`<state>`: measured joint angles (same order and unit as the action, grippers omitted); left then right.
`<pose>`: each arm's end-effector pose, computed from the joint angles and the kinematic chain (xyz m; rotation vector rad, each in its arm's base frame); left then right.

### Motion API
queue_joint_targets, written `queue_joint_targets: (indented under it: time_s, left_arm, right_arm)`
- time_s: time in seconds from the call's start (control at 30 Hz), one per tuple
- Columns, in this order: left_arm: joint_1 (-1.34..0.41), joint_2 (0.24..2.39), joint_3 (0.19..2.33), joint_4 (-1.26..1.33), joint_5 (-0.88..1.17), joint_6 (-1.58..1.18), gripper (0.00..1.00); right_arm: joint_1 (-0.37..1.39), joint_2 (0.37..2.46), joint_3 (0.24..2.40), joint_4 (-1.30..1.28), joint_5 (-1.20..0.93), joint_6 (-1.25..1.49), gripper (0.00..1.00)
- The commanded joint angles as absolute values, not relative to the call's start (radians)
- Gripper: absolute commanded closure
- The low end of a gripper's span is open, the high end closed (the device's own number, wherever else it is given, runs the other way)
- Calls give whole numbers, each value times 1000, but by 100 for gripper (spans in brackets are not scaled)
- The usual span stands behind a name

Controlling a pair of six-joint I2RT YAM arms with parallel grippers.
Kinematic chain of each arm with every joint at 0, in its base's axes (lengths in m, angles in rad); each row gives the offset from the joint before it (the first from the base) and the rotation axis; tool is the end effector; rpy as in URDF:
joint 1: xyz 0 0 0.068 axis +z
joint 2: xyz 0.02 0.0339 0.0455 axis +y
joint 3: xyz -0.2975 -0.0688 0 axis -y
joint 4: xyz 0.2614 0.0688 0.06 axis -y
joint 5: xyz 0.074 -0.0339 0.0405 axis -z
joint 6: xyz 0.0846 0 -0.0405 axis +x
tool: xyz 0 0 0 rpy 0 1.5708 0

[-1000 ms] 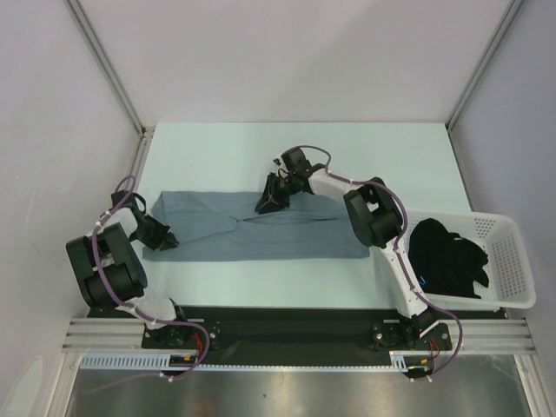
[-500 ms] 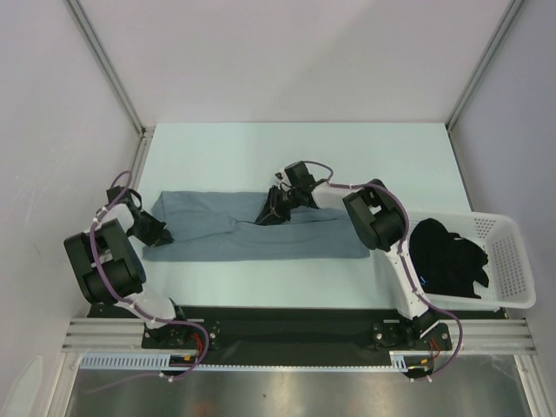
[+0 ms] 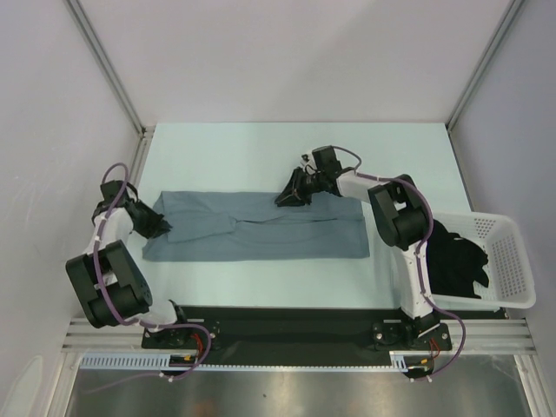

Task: Fold and stack the t-shirts
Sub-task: Fold the tshirt

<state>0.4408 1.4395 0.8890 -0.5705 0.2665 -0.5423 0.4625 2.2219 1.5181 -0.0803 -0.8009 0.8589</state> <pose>0.2834 0.1091 0.1827 -1.1927 2.4019 -0.3899 0.4495 0.2920 0.1329 0.0636 2.6169 1.5183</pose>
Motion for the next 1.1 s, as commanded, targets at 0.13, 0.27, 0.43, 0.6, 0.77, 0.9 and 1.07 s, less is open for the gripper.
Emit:
queue_joint_targets:
  time_s: [0.13, 0.27, 0.43, 0.6, 0.77, 0.9, 1.07]
  left_arm:
    - [302, 1399, 896, -532, 311, -609, 81]
    - [189, 1377, 916, -491, 324, -627, 76]
    - [36, 1497, 988, -391, 411, -672, 70]
    - [-150, 1661, 1109, -292, 454, -724, 72]
    - [-270, 1857, 1255, -206, 503, -781, 72]
    - [-316, 1952, 1290, -172, 503, -830, 72]
    - [-336, 2025, 1292, -201, 476, -856, 73]
  right_arm:
    - [454, 2260, 1479, -40, -864, 827, 76]
    - [453, 2220, 1378, -11, -862, 827, 76]
    - [454, 2192, 1266, 78, -879, 859, 76]
    - [416, 2093, 1239, 32, -865, 828, 76]
    - [339, 2049, 1305, -66, -859, 793, 76]
    - [308, 2082, 1342, -109, -861, 756, 76]
    - [291, 2095, 1264, -54, -856, 750, 76]
